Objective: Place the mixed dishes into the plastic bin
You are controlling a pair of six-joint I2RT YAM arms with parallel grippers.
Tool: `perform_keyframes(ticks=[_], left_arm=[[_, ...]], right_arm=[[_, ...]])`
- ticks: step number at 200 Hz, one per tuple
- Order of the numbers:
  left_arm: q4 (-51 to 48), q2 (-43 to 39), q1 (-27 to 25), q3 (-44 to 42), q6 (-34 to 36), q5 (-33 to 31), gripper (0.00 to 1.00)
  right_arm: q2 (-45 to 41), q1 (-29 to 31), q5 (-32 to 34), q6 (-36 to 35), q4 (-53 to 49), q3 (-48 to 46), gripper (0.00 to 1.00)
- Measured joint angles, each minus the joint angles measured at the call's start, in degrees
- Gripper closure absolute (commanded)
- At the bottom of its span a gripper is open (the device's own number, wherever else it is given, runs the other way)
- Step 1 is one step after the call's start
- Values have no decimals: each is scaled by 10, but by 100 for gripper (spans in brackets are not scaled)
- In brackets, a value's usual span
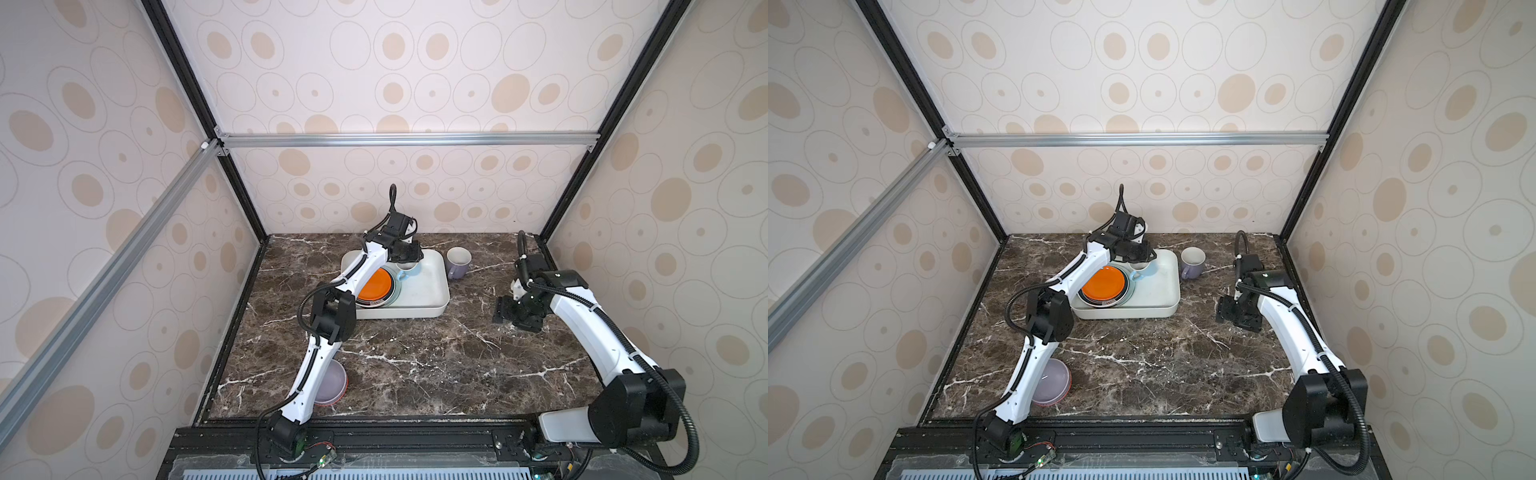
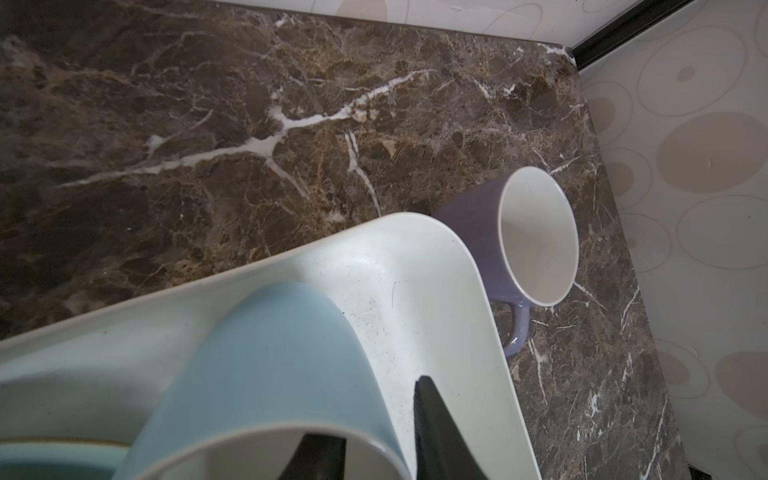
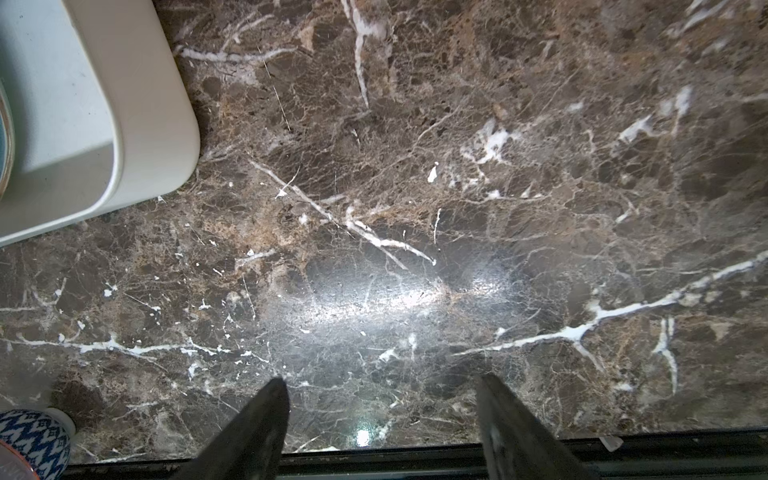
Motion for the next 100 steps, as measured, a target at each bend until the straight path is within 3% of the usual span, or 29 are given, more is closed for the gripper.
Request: perform_keyframes(ticks=[100], left_arm=[[39, 14, 1, 15, -15, 14, 67]], right_arm=[[6, -3, 0, -2, 0, 0, 26]])
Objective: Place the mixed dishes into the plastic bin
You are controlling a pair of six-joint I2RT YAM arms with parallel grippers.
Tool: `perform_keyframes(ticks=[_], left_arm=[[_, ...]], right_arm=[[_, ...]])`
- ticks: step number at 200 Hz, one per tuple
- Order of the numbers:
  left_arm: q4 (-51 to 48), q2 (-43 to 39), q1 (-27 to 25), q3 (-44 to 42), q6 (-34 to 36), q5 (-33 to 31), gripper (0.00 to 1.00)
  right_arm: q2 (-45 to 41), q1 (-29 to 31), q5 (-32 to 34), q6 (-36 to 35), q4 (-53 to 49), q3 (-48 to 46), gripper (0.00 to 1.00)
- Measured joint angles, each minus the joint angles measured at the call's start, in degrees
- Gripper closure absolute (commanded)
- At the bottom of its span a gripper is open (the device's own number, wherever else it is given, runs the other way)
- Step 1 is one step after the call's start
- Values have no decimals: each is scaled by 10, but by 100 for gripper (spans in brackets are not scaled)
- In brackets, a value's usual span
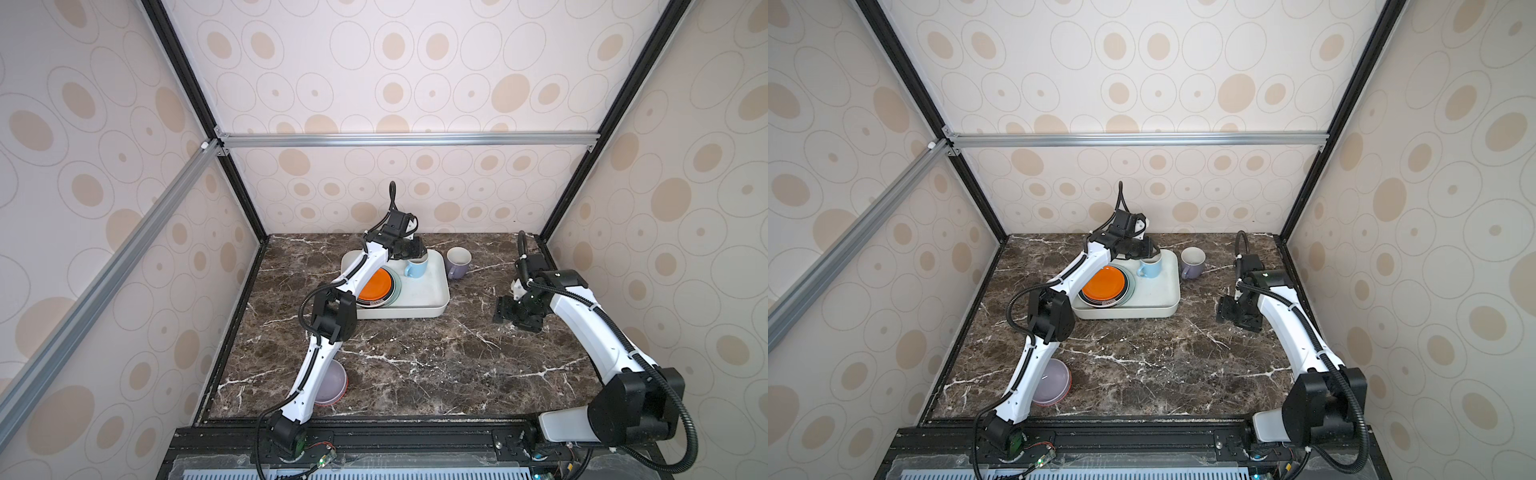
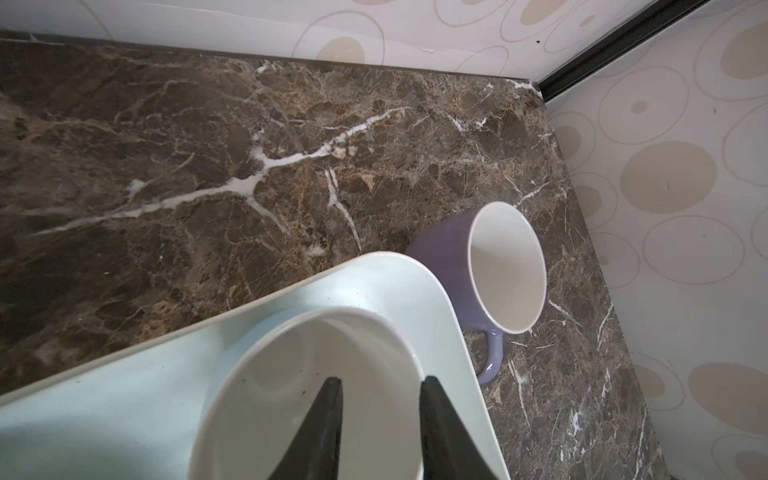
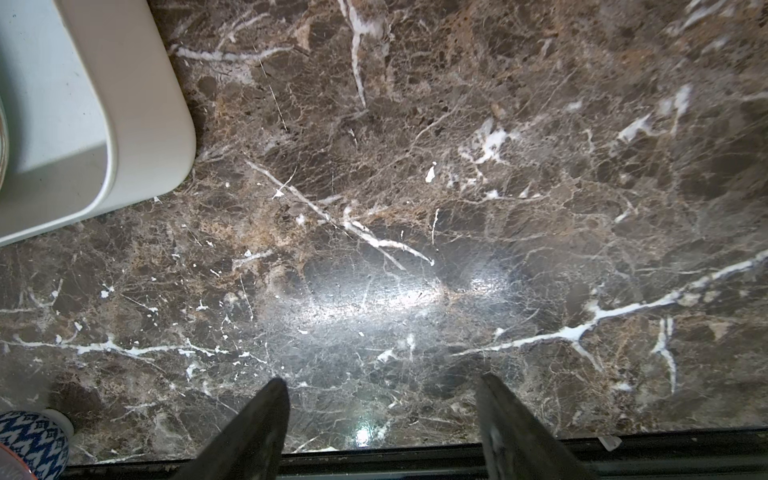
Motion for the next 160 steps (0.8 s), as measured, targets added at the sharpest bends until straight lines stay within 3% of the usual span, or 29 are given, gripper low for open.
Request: perform_keyframes(ticks=[24, 58, 83, 118, 160], left_arm=[[1, 1, 2, 0, -2, 1, 64], [2, -3, 9, 0, -1, -3, 36], [-5, -33, 14, -17, 5, -13, 32], [-15, -148, 34, -99, 29, -47, 28], [-7, -318, 90, -284, 56, -119, 27]], right_arm=[[7, -1, 0, -2, 0, 3, 25], [18, -1, -7, -9, 2, 21, 25], [38, -2, -23, -12, 5, 49, 26], [82, 2, -46, -12, 22, 83, 29], [171, 47, -51, -10, 39, 164, 31]])
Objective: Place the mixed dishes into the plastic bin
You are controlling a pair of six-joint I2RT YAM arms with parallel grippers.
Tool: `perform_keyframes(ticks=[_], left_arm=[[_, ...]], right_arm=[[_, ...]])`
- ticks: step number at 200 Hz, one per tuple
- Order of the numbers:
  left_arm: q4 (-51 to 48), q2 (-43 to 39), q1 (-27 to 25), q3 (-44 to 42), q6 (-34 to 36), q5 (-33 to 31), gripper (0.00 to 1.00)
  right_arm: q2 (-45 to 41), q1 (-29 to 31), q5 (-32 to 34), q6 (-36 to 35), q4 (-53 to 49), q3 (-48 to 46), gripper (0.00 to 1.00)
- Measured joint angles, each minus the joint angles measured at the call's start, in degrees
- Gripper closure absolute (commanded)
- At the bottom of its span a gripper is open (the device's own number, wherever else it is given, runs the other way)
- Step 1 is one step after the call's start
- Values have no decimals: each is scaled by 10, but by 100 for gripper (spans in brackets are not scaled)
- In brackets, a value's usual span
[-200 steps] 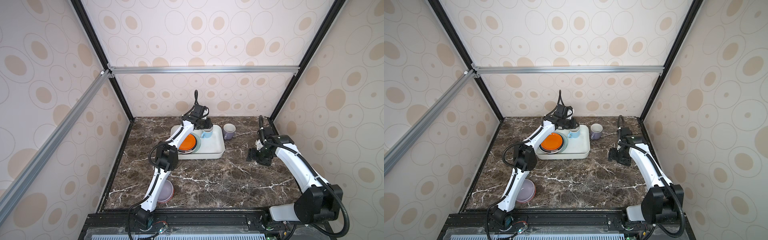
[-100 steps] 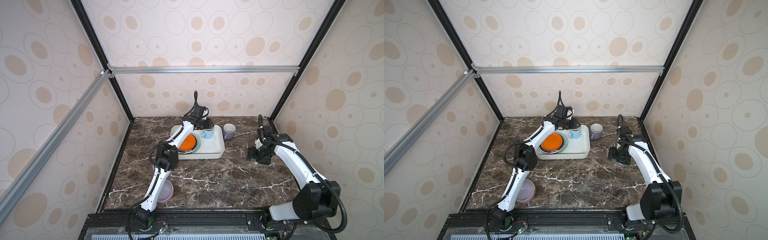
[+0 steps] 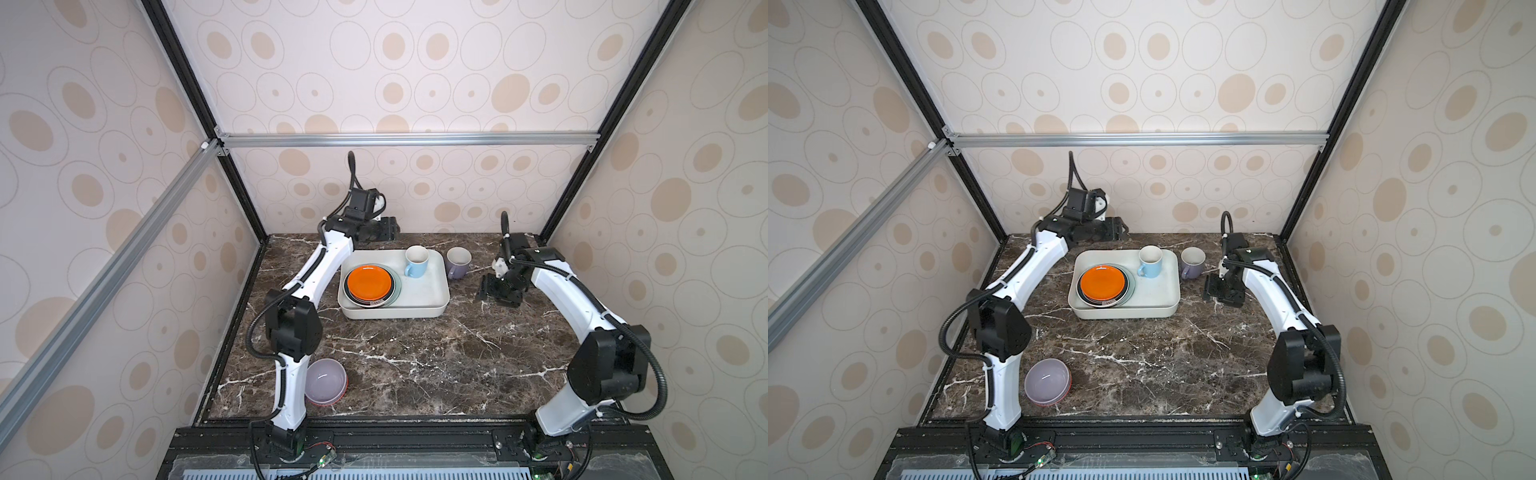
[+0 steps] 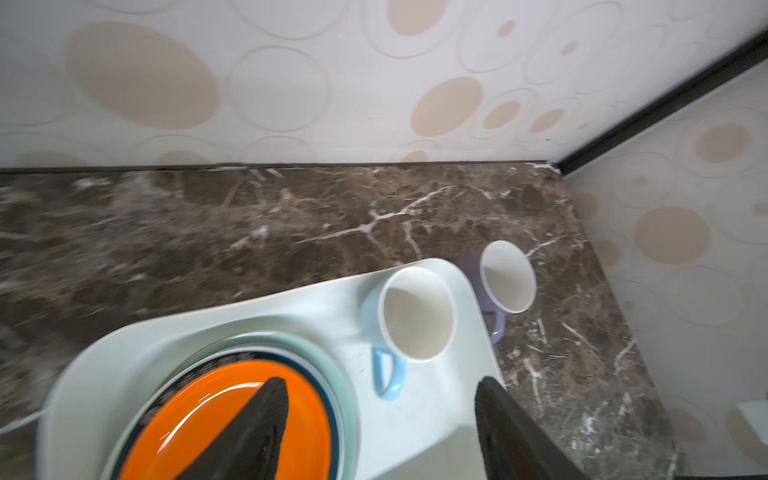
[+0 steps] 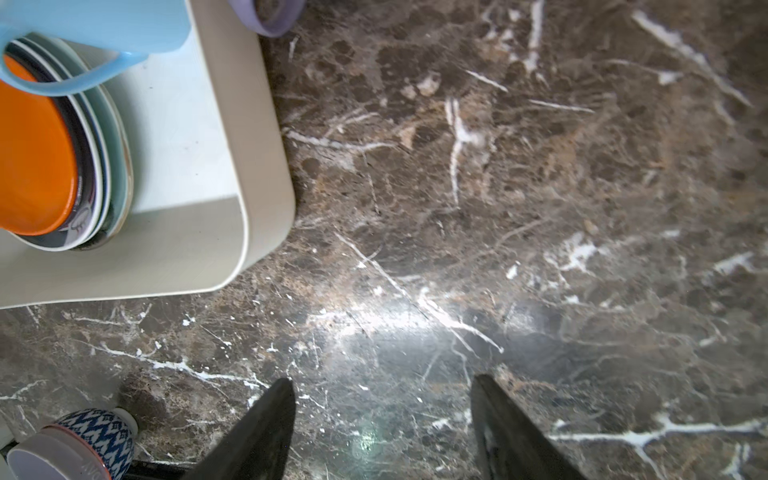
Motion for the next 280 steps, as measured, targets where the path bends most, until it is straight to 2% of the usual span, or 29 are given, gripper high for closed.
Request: perform_keyframes(ticks=[17, 36, 59, 146, 158, 178, 231, 245, 267, 280], left_arm=[[8, -46, 38, -95, 7, -20, 27], [10, -60, 72, -175, 17, -38, 26], [10, -60, 85, -241, 30, -52, 27], [48, -62, 93, -300, 61, -49, 37], [54, -62, 96, -315, 62, -49, 40], [59, -62, 101, -338, 62, -48, 46], [77, -70, 104, -381, 61, -36, 56], [80, -77, 104, -393, 61, -33, 61], [89, -88, 104, -412, 58, -25, 78], [94, -97, 104, -426, 56, -21, 82]], right_arm=[[45, 22, -1, 1, 11, 32, 31], [89, 40, -1, 4, 17, 61, 31], [136, 49, 5, 4, 19, 104, 31], [237, 90, 30, 5, 13, 195, 34], [241, 94, 32, 5, 11, 196, 36], [244, 99, 37, 5, 4, 196, 46], [245, 112, 46, 6, -3, 190, 66], [245, 117, 48, 7, -3, 182, 69], [245, 125, 49, 8, -2, 165, 74], [243, 130, 49, 10, 2, 149, 76]])
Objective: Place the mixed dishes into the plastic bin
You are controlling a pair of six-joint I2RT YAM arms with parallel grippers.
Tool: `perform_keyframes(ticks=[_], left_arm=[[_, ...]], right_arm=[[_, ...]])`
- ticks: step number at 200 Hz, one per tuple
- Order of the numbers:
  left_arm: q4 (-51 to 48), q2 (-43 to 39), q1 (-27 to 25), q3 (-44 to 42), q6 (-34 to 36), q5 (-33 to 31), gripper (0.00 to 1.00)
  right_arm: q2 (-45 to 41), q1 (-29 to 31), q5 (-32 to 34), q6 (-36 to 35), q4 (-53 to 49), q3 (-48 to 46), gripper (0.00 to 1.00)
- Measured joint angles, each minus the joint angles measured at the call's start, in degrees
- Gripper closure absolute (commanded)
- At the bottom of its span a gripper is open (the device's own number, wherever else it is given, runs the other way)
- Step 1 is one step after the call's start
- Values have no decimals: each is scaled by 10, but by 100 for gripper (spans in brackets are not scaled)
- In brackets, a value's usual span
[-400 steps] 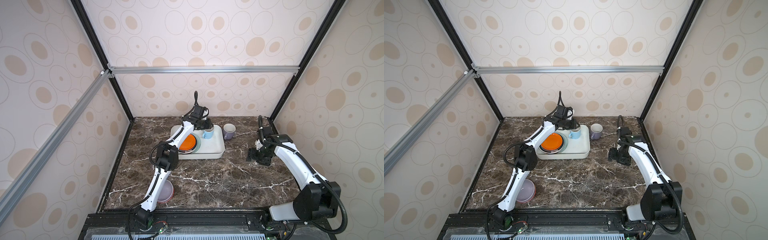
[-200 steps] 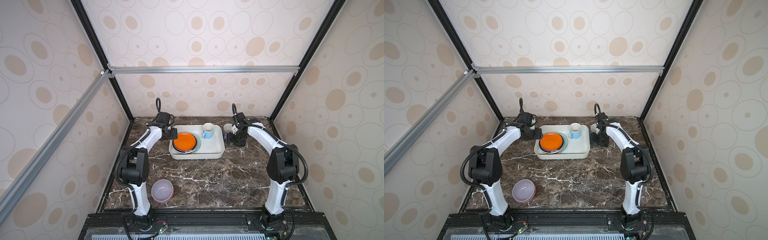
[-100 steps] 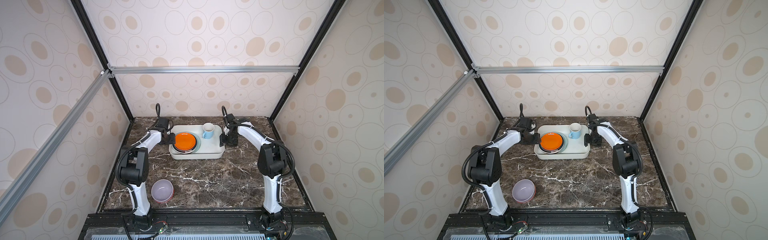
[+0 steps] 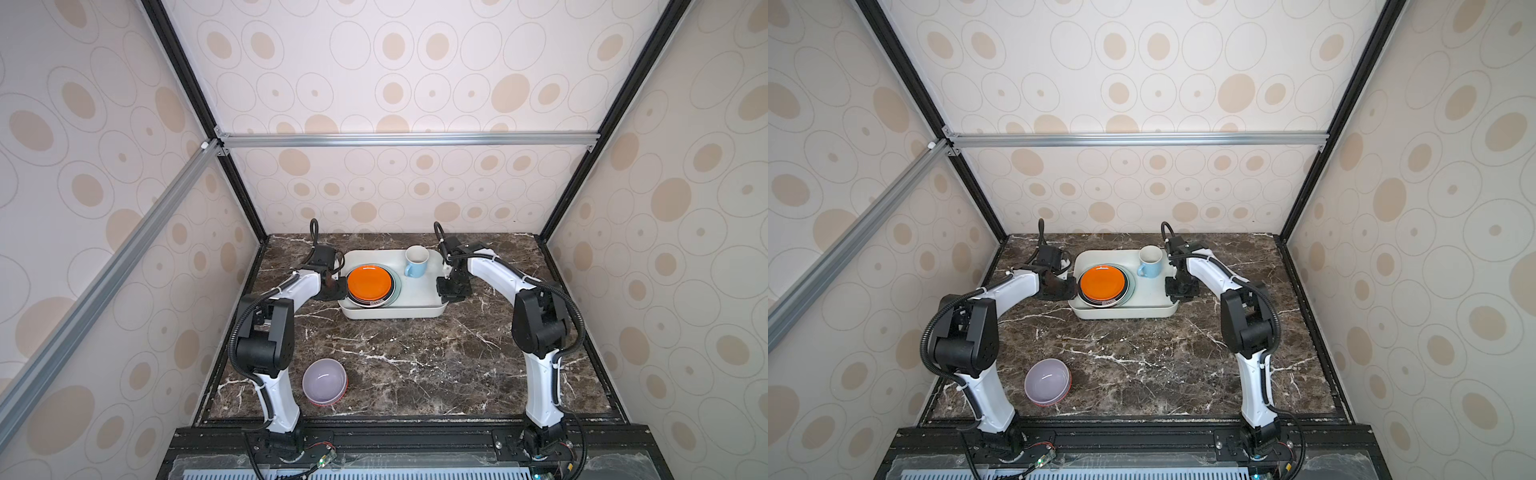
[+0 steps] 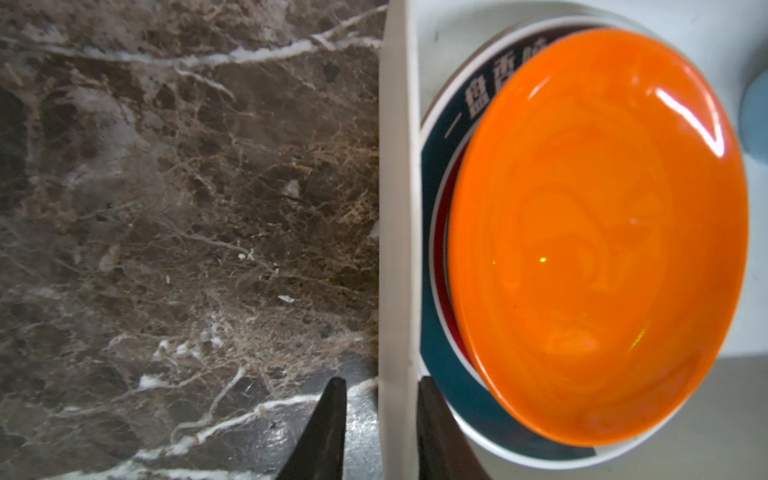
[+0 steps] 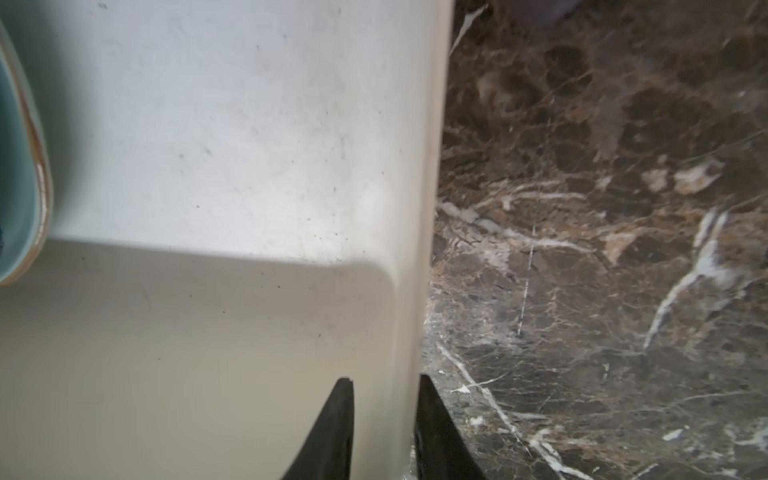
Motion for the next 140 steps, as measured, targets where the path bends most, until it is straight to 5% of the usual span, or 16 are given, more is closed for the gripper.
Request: perform_keyframes(ticks=[78, 140], left_arm=[[28, -61, 0, -79, -11, 2, 97], [28, -134, 0, -159, -17, -1, 95]], right_arm=[[-54, 22, 3, 12, 34, -84, 80], [-103, 40, -1, 22, 50, -160, 80]])
